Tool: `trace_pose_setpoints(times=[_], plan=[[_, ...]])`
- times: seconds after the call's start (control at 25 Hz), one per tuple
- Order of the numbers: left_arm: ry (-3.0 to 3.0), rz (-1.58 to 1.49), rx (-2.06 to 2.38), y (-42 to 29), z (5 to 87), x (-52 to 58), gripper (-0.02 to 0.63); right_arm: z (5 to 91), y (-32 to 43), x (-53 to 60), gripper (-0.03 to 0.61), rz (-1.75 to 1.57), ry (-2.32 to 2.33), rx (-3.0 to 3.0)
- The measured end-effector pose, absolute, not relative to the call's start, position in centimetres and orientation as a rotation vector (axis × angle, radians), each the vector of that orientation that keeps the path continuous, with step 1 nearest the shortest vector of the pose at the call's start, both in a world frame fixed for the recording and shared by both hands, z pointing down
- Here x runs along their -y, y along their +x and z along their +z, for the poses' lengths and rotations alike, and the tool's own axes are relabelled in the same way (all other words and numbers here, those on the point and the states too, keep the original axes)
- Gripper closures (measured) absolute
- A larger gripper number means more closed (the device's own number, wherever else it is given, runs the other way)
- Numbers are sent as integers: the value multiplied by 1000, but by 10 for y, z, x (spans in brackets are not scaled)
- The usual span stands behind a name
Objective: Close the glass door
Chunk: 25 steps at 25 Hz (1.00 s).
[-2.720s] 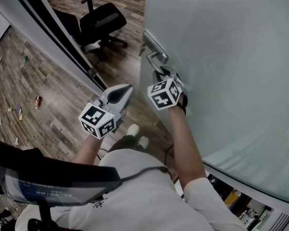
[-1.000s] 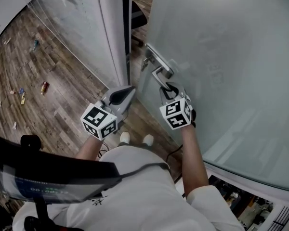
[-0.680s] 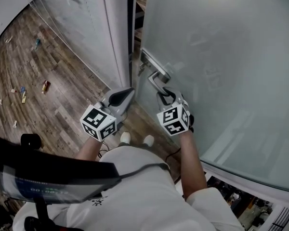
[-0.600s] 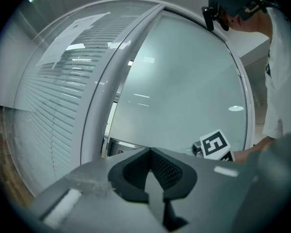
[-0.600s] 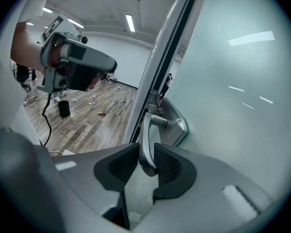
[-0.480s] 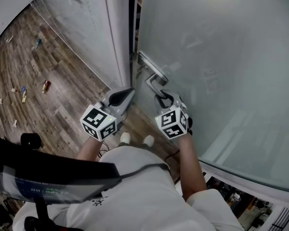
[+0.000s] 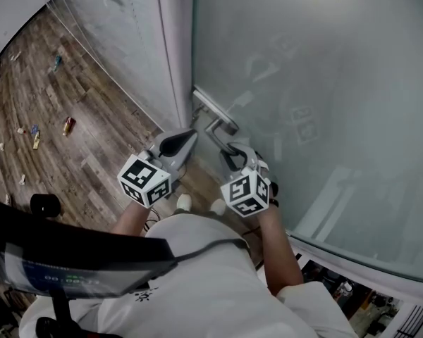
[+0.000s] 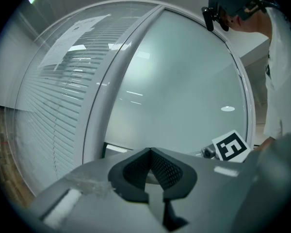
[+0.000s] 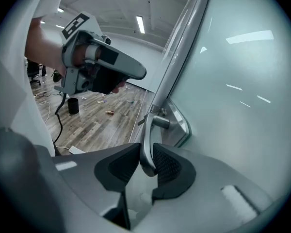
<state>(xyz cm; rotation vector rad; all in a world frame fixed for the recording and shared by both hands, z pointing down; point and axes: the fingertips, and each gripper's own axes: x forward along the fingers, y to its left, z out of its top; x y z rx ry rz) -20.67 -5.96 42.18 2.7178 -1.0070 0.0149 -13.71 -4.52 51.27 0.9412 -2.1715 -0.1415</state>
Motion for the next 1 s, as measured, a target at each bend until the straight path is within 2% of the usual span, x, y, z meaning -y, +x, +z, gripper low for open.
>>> trace_pose_setpoints(times=[0.68,1.0], plan=[[2726,-4,1007,-201,417,64,609,510,-133,42,477,-113,965,2167],[2756,-20,968,-190,409,66,609,509,-130,44,454,-93,1047,2142]])
